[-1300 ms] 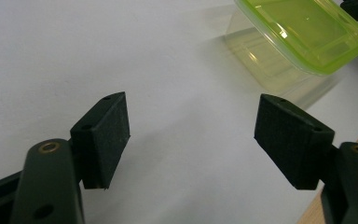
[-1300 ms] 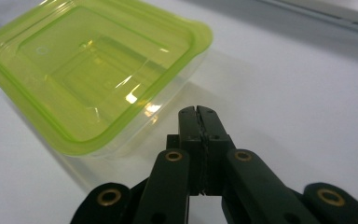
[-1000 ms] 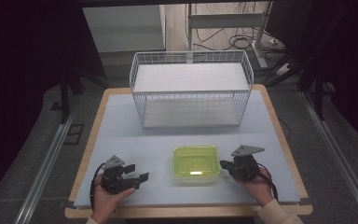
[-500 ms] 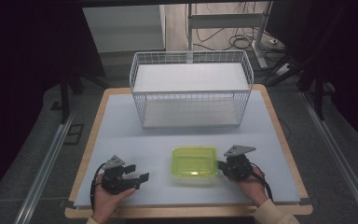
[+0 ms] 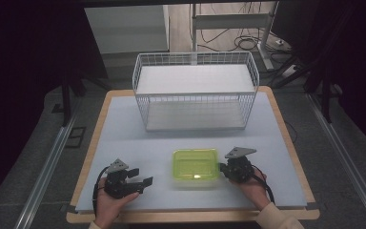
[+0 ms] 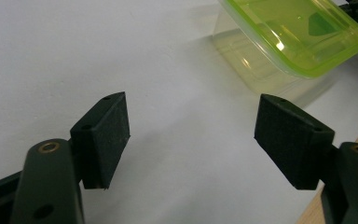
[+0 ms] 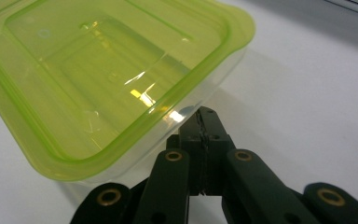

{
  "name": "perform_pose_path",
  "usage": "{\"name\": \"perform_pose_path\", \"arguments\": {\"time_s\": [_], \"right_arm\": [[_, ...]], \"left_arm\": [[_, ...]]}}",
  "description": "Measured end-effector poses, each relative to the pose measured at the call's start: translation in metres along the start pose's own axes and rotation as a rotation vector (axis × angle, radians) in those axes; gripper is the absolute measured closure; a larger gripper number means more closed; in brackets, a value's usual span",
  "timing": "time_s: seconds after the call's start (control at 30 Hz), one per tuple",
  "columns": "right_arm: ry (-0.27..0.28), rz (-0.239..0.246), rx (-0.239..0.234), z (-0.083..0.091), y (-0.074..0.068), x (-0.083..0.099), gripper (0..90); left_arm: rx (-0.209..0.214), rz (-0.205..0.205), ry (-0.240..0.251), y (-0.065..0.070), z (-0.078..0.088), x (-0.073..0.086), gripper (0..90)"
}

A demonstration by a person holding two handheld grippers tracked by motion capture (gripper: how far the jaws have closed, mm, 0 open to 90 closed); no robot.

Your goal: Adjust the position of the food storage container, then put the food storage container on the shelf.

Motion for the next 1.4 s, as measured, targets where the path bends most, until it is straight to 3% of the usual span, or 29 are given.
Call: {"name": "perform_pose_path", "arguments": {"time_s": [0.3, 0.4, 0.5, 0.57, 0.6, 0.63, 0.73, 0.77, 0.83, 0.9, 1.1, 1.27, 1.4], "right_arm": [[0.075, -0.058, -0.002, 0.029, 0.015, 0.007, 88.6], [0.092, -0.078, -0.024, 0.038, 0.018, 0.010, 85.7], [0.113, -0.086, -0.058, 0.044, 0.020, 0.014, 75.2], [0.127, -0.095, -0.109, 0.046, 0.020, 0.013, 57.1], [0.127, -0.095, -0.109, 0.046, 0.020, 0.013, 57.1], [0.147, -0.094, -0.144, 0.048, 0.018, 0.012, 47.5], [0.169, -0.112, -0.176, 0.052, 0.017, 0.010, 38.4], [0.169, -0.112, -0.176, 0.052, 0.017, 0.010, 38.4], [0.182, -0.151, -0.232, 0.057, 0.015, 0.008, 36.2], [0.182, -0.167, -0.249, 0.059, 0.015, 0.007, 36.3], [0.170, -0.190, -0.282, 0.060, 0.013, 0.005, 36.3], [0.162, -0.193, -0.295, 0.058, 0.009, 0.003, 36.4], [0.146, -0.202, -0.309, 0.054, 0.006, 0.001, 36.8]], "left_arm": [[0.009, 0.011, 0.006, 0.001, 0.002, 0.000, 26.4], [0.015, 0.014, 0.005, 0.002, 0.002, -0.001, 26.7], [0.022, 0.022, 0.004, 0.003, 0.003, -0.002, 26.7], [0.027, 0.025, 0.005, 0.004, 0.004, -0.003, 26.7], [0.027, 0.025, 0.005, 0.004, 0.004, -0.003, 26.7], [0.041, 0.032, 0.012, 0.005, 0.006, -0.005, 26.7], [0.082, 0.048, 0.020, 0.008, 0.009, -0.008, 26.7], [0.082, 0.048, 0.020, 0.008, 0.009, -0.008, 26.8], [0.102, 0.053, 0.019, 0.010, 0.010, -0.011, 26.8], [0.114, 0.060, 0.019, 0.012, 0.010, -0.013, 26.9], [0.174, 0.103, 0.006, 0.017, 0.007, -0.023, 27.0], [0.195, 0.098, -0.002, 0.024, 0.004, -0.031, 27.0], [0.226, 0.121, -0.025, 0.028, -0.002, -0.033, 27.0]]}}
Point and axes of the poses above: each handheld gripper's, and its own axes: z roughly backward along the jaws, x roughly out of its underside, y roughly to its right, the point moved 8 cm from there along -z, roughly forward along the jaws, and after that the axes turned 14 degrees about -y, right-handed, at the moved point
